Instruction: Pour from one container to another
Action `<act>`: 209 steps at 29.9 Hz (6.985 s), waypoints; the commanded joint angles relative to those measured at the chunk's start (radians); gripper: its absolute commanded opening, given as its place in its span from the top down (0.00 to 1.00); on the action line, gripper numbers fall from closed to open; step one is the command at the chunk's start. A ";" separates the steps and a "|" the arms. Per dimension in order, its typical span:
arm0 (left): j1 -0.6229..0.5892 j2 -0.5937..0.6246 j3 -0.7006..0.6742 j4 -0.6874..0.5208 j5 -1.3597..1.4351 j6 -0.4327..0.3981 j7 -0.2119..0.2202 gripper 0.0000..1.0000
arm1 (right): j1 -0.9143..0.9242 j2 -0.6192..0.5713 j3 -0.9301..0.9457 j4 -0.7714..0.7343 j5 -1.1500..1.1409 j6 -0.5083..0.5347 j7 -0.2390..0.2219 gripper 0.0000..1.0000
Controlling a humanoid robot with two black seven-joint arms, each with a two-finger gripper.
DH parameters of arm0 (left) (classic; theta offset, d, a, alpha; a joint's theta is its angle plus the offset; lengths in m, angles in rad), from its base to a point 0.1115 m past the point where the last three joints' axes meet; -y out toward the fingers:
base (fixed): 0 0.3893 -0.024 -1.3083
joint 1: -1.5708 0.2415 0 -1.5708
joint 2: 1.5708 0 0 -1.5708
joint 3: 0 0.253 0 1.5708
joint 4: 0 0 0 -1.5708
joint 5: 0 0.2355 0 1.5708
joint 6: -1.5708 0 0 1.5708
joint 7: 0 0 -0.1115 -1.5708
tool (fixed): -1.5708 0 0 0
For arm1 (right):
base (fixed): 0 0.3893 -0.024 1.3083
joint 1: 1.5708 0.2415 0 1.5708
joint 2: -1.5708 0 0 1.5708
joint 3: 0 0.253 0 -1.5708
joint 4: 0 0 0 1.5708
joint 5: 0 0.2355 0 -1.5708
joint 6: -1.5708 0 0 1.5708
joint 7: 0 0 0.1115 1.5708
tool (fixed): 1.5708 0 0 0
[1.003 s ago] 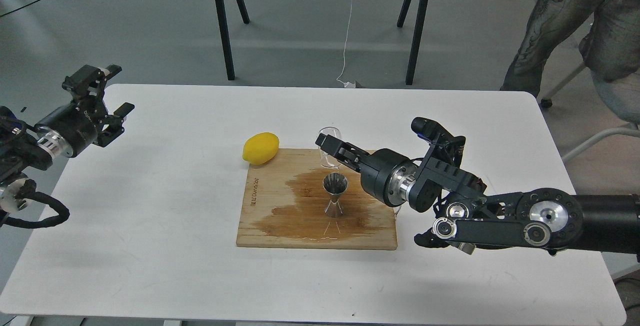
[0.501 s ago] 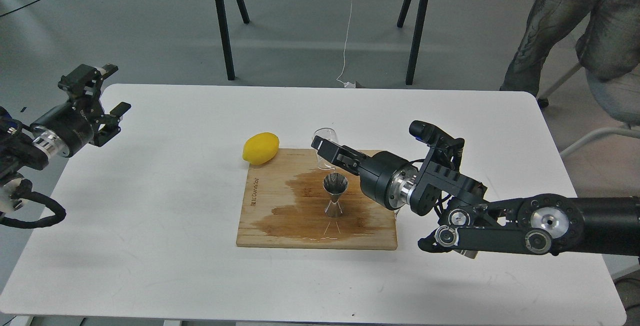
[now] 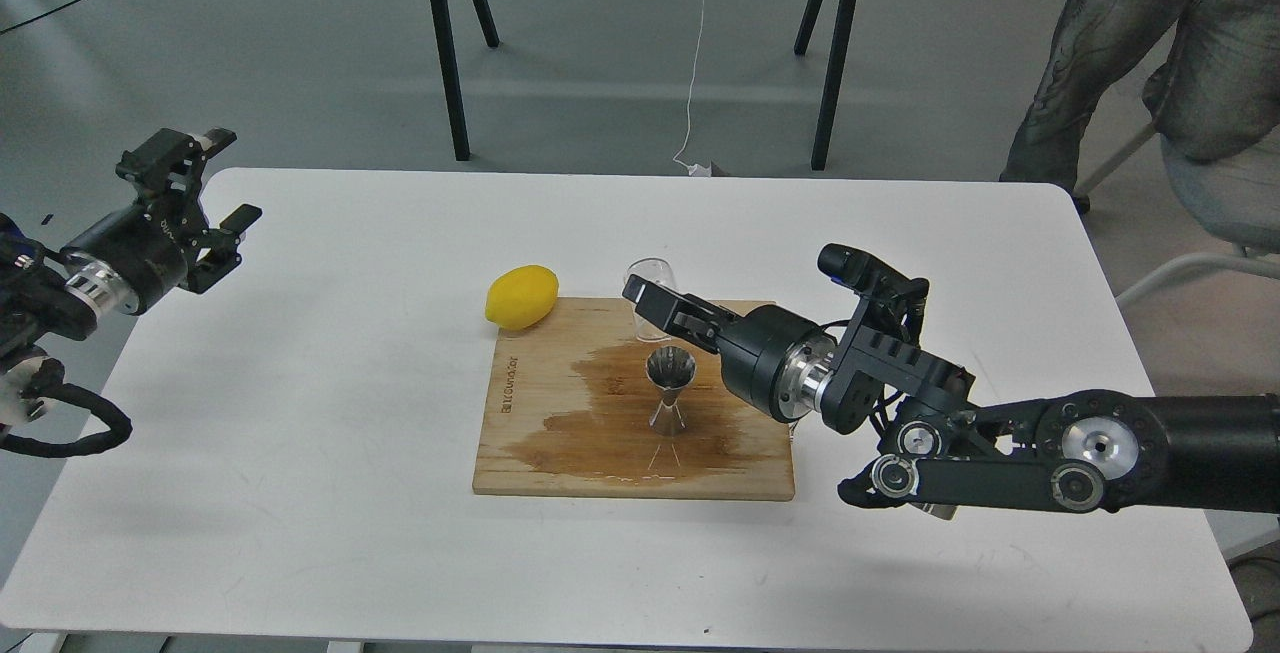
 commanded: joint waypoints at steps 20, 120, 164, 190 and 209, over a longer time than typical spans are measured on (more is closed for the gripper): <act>-0.001 -0.001 0.002 0.000 0.005 0.000 0.000 0.03 | -0.524 0.008 1.320 -0.366 1.250 0.000 -0.024 0.76; 0.013 0.005 0.000 -0.001 0.003 0.000 0.000 0.02 | -0.735 0.061 1.286 -0.610 1.339 0.000 -0.025 0.33; 0.015 0.003 0.000 -0.001 0.003 0.000 0.000 0.02 | -0.739 0.057 1.309 -0.595 1.341 0.000 -0.027 0.02; 0.015 0.005 0.000 -0.001 0.003 0.000 0.000 0.02 | -0.747 0.046 1.285 -0.567 1.315 0.000 -0.024 0.81; 0.016 0.005 0.000 -0.001 0.003 0.000 0.000 0.02 | -0.750 0.046 1.291 -0.566 1.316 0.000 -0.027 0.23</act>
